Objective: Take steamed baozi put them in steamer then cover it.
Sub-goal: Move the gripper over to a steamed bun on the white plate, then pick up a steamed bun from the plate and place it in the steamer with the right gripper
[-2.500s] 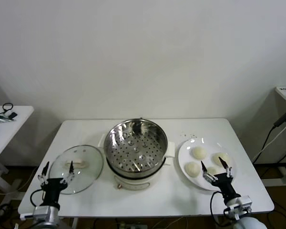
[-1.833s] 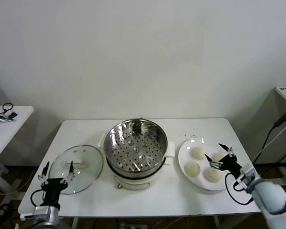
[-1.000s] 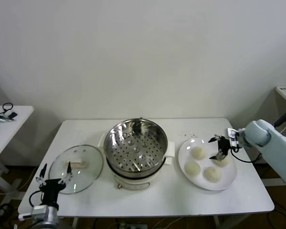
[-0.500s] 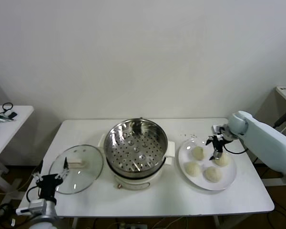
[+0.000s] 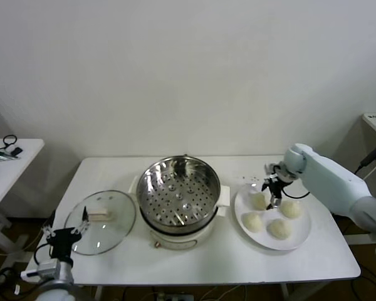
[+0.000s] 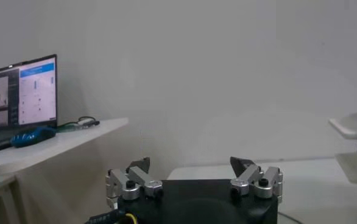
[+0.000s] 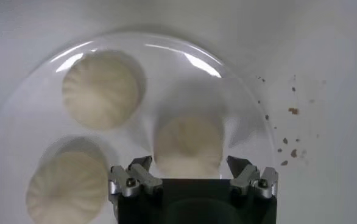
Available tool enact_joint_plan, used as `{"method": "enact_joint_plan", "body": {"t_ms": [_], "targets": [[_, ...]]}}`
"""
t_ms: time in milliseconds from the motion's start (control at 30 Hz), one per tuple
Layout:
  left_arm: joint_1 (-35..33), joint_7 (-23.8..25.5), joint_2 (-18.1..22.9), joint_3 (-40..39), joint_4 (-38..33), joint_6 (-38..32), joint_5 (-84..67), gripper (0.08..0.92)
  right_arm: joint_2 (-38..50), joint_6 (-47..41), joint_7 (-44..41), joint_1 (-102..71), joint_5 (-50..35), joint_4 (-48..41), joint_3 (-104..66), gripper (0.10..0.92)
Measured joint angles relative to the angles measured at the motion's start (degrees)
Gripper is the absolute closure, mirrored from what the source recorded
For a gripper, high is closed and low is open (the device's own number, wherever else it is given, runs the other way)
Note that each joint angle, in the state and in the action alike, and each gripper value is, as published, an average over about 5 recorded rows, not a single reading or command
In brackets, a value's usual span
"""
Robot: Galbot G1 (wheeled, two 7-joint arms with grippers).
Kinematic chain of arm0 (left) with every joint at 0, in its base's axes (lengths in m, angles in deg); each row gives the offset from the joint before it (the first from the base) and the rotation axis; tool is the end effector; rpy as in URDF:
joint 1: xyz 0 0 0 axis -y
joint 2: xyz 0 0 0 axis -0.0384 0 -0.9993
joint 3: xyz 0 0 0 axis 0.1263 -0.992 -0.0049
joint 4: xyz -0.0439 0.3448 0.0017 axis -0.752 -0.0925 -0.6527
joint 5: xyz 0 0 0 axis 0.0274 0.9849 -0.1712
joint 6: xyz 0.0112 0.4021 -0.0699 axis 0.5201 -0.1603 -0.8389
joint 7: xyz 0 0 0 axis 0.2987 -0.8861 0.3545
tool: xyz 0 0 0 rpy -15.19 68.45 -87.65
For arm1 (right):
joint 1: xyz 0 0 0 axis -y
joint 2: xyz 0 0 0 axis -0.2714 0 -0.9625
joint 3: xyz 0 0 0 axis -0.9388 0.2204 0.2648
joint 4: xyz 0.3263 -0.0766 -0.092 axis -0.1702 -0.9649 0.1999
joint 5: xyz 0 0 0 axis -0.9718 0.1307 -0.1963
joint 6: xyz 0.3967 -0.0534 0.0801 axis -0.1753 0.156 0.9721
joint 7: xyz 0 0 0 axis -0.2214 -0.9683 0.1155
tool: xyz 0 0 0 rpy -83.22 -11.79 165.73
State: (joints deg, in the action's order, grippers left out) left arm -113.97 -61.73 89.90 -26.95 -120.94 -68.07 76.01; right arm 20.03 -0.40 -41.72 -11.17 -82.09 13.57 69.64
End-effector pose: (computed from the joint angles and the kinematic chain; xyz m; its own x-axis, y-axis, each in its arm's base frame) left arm 0.2437 0.1351 -0.3528 -0.9543 -0.2853 0.0888 -0.2680 0.9487 0.1680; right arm 0.6432 -0.1358 -0.2647 -0.0830 -0.1241 0.9888 -0.9964 -0.0048 -0.0842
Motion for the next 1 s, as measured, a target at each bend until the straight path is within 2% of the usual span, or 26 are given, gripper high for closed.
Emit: {"method": "enact_joint_plan", "body": {"t_ms": [100,400,700,1000], "targets": [[0.16,-0.04,0.02,0.0,0.05,0.06,-0.02,0.177,-0.75,0.32,-0.21,0.02,0.44,-0.92,0.04,0.214],[0.21,-0.1,0.04,0.08,0.04,0.17,-0.1,0.177,-1.36,0.86,-1.05,0.18,0.93,-1.82,0.03,0.328],[0.0,-0.12,-0.12,0.12,0.03,0.19,-0.13,0.177,-0.24,1.98,-1.56,2.09,-0.31,-0.45,1.52,0.333],[-0.61,0.12,-0.42,0.07,-0.66,0.2,-0.16,0.177,1.44,6.8,-3.57,10.73,-3.91,5.73,8.28,0.325]]}}
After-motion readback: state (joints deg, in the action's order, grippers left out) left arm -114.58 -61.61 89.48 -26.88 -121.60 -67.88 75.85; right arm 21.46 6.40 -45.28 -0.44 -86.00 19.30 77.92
